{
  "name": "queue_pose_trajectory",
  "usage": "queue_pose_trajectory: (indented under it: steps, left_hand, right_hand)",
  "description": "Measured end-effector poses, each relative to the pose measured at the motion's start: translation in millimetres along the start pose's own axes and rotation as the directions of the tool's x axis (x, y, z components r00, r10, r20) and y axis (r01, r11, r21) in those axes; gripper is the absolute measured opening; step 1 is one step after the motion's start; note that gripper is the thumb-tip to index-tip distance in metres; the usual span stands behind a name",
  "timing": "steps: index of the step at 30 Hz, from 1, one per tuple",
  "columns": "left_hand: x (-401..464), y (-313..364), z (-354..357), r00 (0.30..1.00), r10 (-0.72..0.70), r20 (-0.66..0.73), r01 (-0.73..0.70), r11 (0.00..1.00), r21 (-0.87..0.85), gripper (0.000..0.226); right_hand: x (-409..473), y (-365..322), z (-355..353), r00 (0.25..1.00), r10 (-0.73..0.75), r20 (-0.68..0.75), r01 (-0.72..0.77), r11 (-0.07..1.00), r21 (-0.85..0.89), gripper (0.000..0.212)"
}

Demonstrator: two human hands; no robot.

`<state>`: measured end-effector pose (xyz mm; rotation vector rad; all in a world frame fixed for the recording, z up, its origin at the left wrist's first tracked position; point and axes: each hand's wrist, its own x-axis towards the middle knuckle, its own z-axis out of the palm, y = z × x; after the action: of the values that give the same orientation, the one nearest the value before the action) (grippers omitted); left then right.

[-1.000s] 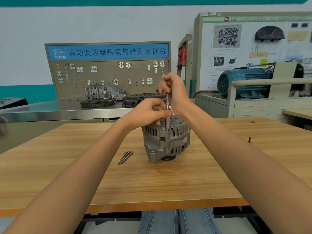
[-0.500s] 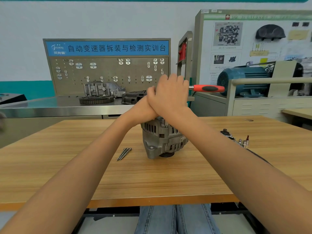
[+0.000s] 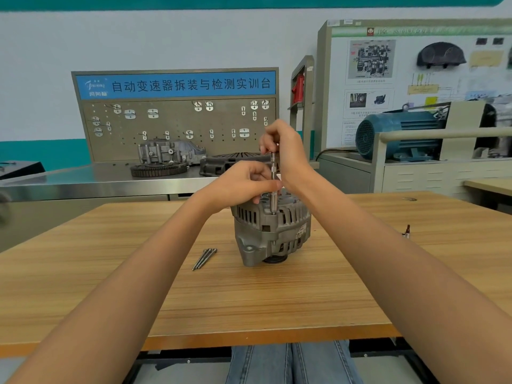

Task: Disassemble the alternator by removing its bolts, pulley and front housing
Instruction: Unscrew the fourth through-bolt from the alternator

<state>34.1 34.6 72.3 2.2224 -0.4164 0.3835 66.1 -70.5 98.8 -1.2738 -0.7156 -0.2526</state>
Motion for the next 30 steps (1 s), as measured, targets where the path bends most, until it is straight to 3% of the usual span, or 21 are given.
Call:
queue_pose_trajectory:
  steps: [2,4,5,6,7,8,10,13,18,22,24,27,28,30]
  left_hand:
    - [-0.4,0.8,0.2,1.000,0.002,0.002,-0.002,1.000,-0.001,0.014]
    - [-1.5,1.6,0.5,1.000,0.017,-0.007,-0.017,1.000,-0.006,0.016]
    - [-2.0,1.9,1.1,0.999,0.035,-0.025,-0.035,0.999,-0.002,0.020]
    - [-2.2,2.8,1.5,0.997,0.058,-0.049,-0.058,0.998,0.010,0.025]
    - [-2.2,4.4,2.2,0.994,0.079,-0.071,-0.077,0.996,0.034,0.030]
    - [-2.4,6.6,3.3,0.992,0.097,-0.081,-0.091,0.993,0.068,0.034]
    - [-2.1,9.4,5.0,0.990,0.109,-0.084,-0.098,0.986,0.133,0.035]
    - [-2.2,10.2,5.7,0.991,0.103,-0.091,-0.085,0.980,0.178,0.031]
    - [-3.0,8.4,3.8,0.993,0.093,-0.080,-0.080,0.985,0.151,0.025]
    - [-2.0,6.3,2.2,0.997,0.062,-0.046,-0.059,0.995,0.078,0.024]
    - [-2.9,5.3,0.6,0.998,0.045,-0.034,-0.043,0.998,0.048,0.022]
    - [-3.4,4.5,-0.4,1.000,0.015,0.004,-0.015,0.999,0.045,0.009]
    - [-3.0,4.5,-0.6,1.000,0.010,0.014,-0.010,0.999,0.034,0.005]
    - [-1.9,4.5,-1.2,1.000,-0.005,0.011,0.004,1.000,0.021,0.010]
  right_hand:
    - [-0.5,-1.3,2.2,1.000,0.010,-0.013,-0.011,0.999,-0.049,0.043]
    - [-2.8,1.0,6.1,0.993,-0.115,-0.035,0.097,0.937,-0.336,0.044]
    - [-4.3,4.2,7.0,0.973,-0.229,-0.012,0.180,0.796,-0.578,0.042]
    - [-6.3,7.3,8.0,0.943,-0.333,0.026,0.221,0.561,-0.798,0.036]
    - [-8.3,9.9,9.1,0.916,-0.396,0.057,0.194,0.315,-0.929,0.028]
    - [-9.7,11.1,9.7,0.908,-0.415,0.057,0.127,0.144,-0.981,0.024]
    - [-11.1,9.7,11.3,0.912,-0.409,0.028,0.032,0.003,-0.999,0.030]
    - [-11.8,9.5,14.1,0.910,-0.410,0.057,0.050,-0.028,-0.998,0.030]
    - [-12.6,15.1,12.6,0.893,-0.445,0.071,0.112,0.066,-0.992,0.030]
    - [-9.3,18.6,9.8,0.886,-0.462,0.042,0.178,0.256,-0.950,0.022]
    - [-7.1,17.8,7.7,0.894,-0.447,0.038,0.243,0.410,-0.879,0.016]
    - [-6.7,12.0,1.9,0.954,-0.294,0.061,0.283,0.812,-0.511,0.023]
    - [-7.2,8.1,1.0,0.970,-0.237,0.061,0.243,0.903,-0.354,0.023]
    - [-4.3,3.7,-0.9,0.990,-0.138,0.039,0.143,0.973,-0.180,0.026]
